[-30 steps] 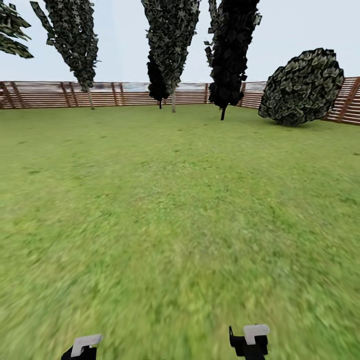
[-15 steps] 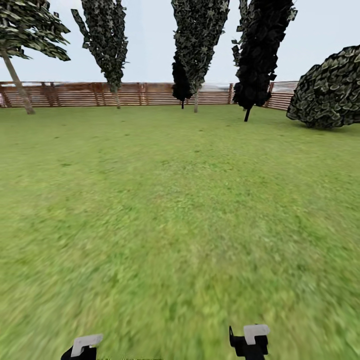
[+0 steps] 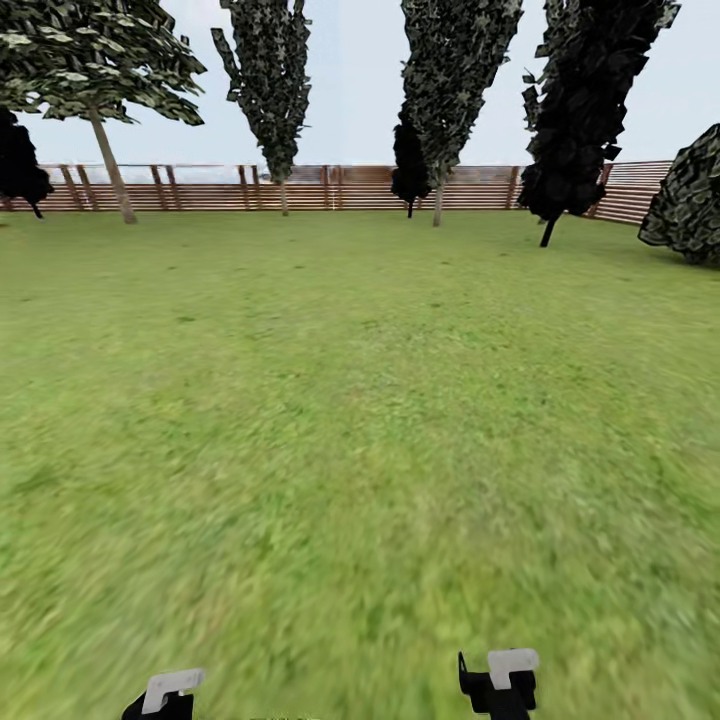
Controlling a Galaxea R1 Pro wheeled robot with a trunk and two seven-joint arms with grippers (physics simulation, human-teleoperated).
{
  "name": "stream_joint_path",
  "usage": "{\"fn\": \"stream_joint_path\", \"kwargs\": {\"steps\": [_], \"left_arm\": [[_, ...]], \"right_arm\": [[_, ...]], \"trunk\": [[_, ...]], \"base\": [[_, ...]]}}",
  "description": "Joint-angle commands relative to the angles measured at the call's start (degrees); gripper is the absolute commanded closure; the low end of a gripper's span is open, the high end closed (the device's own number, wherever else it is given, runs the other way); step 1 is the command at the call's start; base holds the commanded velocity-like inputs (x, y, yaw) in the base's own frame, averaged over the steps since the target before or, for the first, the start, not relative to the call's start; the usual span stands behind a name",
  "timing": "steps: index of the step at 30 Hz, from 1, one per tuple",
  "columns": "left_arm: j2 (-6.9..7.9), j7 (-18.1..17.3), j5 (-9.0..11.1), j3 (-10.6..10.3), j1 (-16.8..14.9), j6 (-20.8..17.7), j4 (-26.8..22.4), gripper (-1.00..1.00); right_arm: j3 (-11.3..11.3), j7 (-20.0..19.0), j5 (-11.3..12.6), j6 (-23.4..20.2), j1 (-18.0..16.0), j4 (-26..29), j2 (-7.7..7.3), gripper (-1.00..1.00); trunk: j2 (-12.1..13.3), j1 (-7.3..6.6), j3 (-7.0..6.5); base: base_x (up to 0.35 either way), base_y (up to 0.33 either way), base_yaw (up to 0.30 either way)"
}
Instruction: In the garden, pick up the pesticide atomizer on the floor and spray pesticide onto both trees until each tree trunk is fully covered.
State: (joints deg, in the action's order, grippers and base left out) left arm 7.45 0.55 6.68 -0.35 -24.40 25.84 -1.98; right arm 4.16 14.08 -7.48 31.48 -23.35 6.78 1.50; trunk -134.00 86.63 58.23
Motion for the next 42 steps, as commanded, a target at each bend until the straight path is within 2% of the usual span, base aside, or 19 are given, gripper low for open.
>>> {"fn": "stream_joint_path", "kwargs": {"steps": [1, 42], "left_arm": [[-0.01, 0.0, 0.3, -0.1, 0.0, 0.2, 0.0, 1.00], [-0.02, 0.0, 0.3, -0.1, 0.0, 0.2, 0.0, 1.00]], "right_arm": [[0.4, 0.6, -0.3, 0.0, 0.0, 0.0, -0.01, -1.00], [0.4, 0.6, -0.3, 0.0, 0.0, 0.0, -0.01, -1.00]], "trunk": [[0.0, -0.01, 0.05], [0.0, -0.01, 0.59]], "base": [[0.000, 0.000, 0.282], [0.000, 0.000, 0.282]]}}
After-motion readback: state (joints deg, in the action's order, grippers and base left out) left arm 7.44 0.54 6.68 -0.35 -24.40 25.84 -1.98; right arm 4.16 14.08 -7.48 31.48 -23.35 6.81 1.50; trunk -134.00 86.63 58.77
